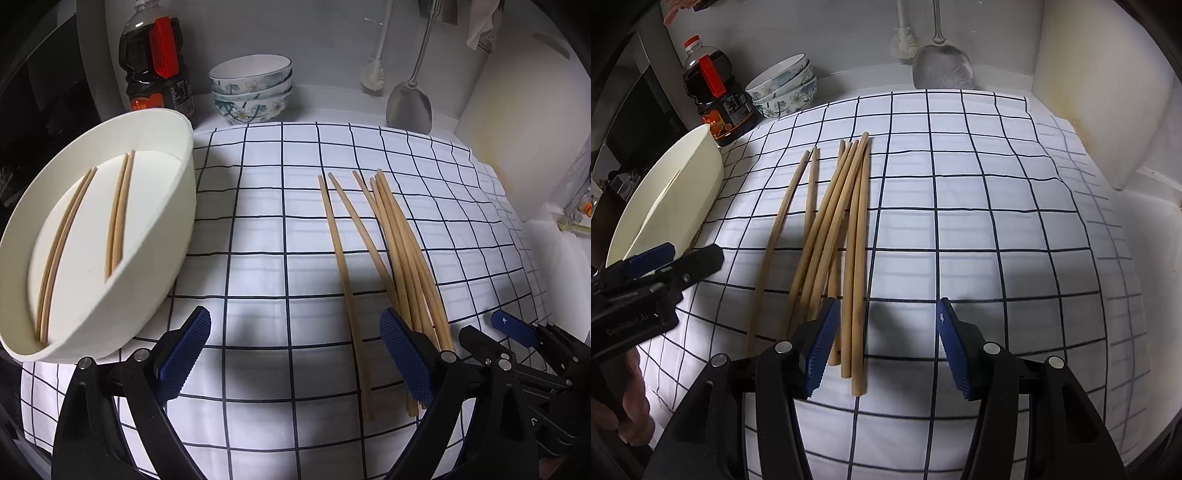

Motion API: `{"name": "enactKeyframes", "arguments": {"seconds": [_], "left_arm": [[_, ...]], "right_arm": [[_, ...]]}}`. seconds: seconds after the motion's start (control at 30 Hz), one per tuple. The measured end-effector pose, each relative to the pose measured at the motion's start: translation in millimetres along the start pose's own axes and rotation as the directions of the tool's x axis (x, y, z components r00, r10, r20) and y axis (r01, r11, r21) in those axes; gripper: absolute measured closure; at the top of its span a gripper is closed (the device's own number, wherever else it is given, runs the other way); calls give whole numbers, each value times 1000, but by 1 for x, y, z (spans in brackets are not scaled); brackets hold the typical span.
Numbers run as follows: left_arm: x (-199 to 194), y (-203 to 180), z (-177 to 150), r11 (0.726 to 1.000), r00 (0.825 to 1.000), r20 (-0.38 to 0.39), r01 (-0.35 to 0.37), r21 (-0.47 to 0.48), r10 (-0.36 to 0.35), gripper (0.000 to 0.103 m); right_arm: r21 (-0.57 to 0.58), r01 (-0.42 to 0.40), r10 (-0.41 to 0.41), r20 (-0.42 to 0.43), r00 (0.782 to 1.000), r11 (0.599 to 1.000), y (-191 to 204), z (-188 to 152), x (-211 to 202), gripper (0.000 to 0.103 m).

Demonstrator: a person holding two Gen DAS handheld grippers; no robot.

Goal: Organize utensils
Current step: 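Withdraw both open tools from the basin toward the chopstick pile, then lower both tools onto the chopstick pile and close on one chopstick each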

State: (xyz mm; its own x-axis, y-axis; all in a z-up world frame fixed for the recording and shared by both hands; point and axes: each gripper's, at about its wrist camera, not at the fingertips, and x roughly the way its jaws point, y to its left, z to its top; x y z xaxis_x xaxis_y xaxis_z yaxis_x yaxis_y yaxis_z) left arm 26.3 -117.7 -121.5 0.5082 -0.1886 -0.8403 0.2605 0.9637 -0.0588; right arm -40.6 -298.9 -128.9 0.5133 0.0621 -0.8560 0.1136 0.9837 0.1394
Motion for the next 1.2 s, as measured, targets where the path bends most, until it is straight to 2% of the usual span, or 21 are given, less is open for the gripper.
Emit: {"name": "enactKeyframes", "arguments": {"seconds": [0.37,0.9,1.03,1.2], "left_arm": [[21,-6,-9,1000,1000,-21,-14,-3,14,12],[34,-11,-12,1000,999,-43,-21,3,21,12],[37,-11,-11,1000,999,-48,-26,-1,26,12],[39,-14,-10,999,998,-44,-35,6,35,12]], "right_arm": [[-37,9,-9,12,1000,999,-1,2,20,51],[-79,25,-22,45,999,997,-1,-2,21,51],[-145,68,-62,51,997,987,8,-4,24,51],[-146,58,-49,64,997,988,5,-3,25,51]]}}
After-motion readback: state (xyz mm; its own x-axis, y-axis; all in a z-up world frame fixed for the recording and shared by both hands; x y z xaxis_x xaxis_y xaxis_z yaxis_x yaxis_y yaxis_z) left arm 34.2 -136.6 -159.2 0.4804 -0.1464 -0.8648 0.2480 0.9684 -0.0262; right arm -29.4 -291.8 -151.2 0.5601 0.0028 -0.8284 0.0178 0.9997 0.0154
